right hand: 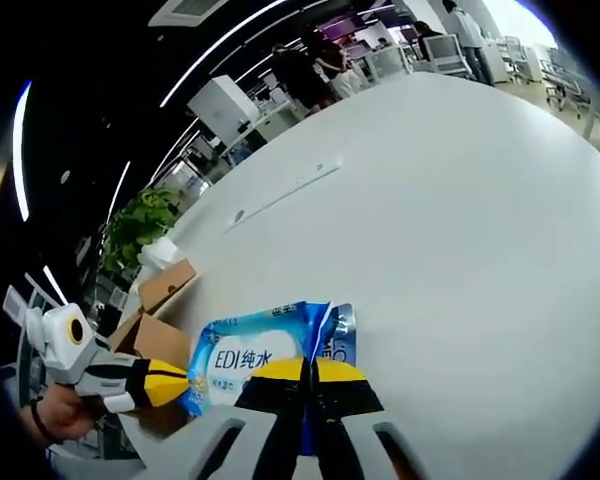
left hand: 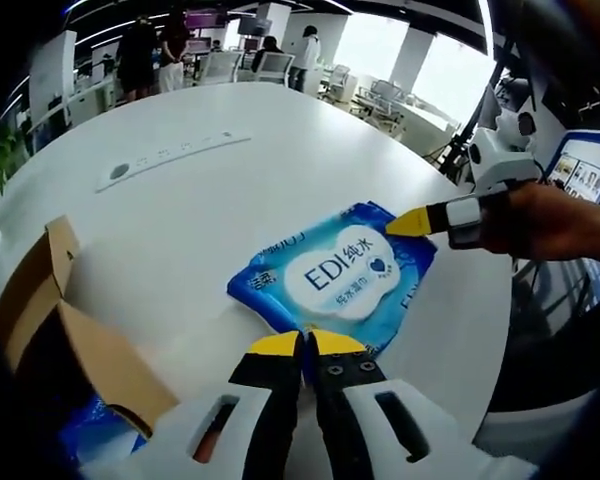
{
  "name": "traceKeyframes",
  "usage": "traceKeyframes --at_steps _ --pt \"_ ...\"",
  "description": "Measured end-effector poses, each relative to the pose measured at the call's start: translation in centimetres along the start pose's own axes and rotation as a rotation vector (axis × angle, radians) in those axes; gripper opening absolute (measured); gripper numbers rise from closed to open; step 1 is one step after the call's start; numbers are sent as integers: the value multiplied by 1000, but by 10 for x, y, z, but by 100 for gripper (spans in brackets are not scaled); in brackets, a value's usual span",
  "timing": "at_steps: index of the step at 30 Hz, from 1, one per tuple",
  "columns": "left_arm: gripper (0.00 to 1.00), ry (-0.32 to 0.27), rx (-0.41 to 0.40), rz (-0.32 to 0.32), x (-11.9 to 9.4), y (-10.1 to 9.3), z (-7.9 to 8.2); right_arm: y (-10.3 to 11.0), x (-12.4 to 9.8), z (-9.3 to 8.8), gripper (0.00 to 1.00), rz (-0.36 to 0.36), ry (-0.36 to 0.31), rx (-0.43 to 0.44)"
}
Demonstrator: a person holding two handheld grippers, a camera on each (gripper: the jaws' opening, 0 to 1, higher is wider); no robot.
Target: Operate the shoe box by opening the lid, removing the specified soft item, and placing it in the target area until the item is outside and the box remains undamaged.
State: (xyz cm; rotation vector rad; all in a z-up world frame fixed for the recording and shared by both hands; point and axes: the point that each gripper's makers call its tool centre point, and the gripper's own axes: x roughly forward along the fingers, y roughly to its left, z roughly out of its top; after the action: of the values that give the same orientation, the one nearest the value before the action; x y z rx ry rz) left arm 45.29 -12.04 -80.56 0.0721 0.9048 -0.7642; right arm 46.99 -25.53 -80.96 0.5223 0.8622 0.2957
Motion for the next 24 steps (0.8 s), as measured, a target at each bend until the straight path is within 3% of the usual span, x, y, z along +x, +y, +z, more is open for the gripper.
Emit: traceKeyframes --at_steps 11,24 --pt "0 -6 -14 2 -14 4 2 -6 -13 4 0 -45 -32 20" --pt "0 -91 -47 -1 -46 -1 18 -3 -32 8 0 -70 -92 49"
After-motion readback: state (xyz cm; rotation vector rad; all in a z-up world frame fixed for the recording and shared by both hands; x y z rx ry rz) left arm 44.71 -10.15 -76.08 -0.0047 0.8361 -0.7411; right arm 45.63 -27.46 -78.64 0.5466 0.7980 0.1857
